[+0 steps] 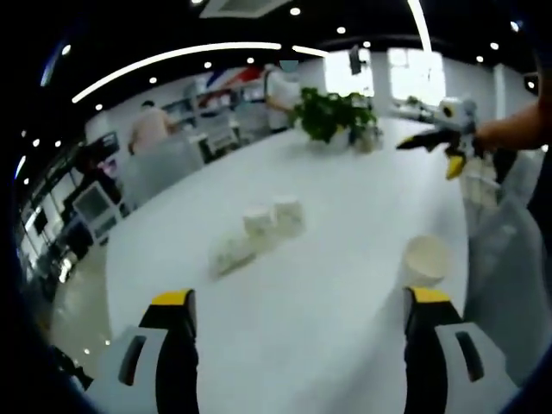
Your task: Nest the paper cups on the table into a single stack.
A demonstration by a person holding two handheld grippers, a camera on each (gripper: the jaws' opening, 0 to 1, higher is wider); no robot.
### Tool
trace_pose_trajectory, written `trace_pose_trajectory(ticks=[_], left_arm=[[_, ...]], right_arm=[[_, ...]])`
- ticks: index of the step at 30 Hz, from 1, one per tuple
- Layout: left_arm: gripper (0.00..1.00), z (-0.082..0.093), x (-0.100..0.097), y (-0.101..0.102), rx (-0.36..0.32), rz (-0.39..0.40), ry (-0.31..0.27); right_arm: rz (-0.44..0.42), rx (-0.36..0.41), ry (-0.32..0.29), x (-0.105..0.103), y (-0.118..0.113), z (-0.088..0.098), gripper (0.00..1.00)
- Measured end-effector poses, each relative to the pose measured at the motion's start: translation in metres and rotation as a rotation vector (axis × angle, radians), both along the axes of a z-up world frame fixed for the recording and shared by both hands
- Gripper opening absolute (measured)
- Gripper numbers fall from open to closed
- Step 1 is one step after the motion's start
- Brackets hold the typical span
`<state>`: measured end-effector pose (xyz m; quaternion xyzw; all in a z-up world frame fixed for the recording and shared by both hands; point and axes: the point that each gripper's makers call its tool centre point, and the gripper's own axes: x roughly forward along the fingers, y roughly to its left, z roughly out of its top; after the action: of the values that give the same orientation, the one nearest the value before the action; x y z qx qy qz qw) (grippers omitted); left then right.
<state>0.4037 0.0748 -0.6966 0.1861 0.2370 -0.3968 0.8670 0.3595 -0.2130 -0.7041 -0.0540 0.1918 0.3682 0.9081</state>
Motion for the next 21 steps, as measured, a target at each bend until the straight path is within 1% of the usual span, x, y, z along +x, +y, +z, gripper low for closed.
trace_pose_trajectory(ticks=[7, 8, 9, 12, 13, 15, 16, 17, 21], left_arm=[[0.98, -0.002, 0.018, -0.007, 0.085, -0.067, -0.012], [0.98, -0.004, 0.022, -0.007, 0.107, -0.079, -0.013], [0.98, -0.003, 0.025, -0.007, 0.118, -0.088, -0.022], [0.98, -0.002, 0.031, -0.011, 0.122, -0.102, -0.019], [0.98, 0.000, 0.034, -0.014, 0.125, -0.118, -0.019], [0.98, 0.000, 0.036, -0.017, 0.122, -0.144, 0.003], [0.98, 0.000, 0.038, -0.018, 0.135, -0.154, -0.012], [0.98, 0.002, 0.042, -0.019, 0.153, -0.167, -0.041], [0.98, 0.001, 0.051, -0.026, 0.163, -0.206, -0.034]], right_arm=[[-0.002, 0.002, 0.007, -0.002, 0.000, -0.004, 1.00], [-0.003, 0.002, 0.008, -0.002, 0.000, -0.004, 1.00], [-0.006, 0.003, 0.010, -0.002, 0.000, -0.005, 1.00], [-0.011, 0.008, 0.011, -0.002, -0.001, -0.006, 1.00], [-0.012, 0.009, 0.013, -0.002, -0.001, -0.007, 1.00], [-0.012, 0.007, 0.015, -0.003, 0.000, -0.008, 1.00], [-0.013, 0.007, 0.017, -0.003, 0.001, -0.008, 1.00], [-0.016, 0.011, 0.016, -0.003, 0.001, -0.008, 1.00], [-0.020, 0.016, 0.017, -0.002, 0.002, -0.009, 1.00]])
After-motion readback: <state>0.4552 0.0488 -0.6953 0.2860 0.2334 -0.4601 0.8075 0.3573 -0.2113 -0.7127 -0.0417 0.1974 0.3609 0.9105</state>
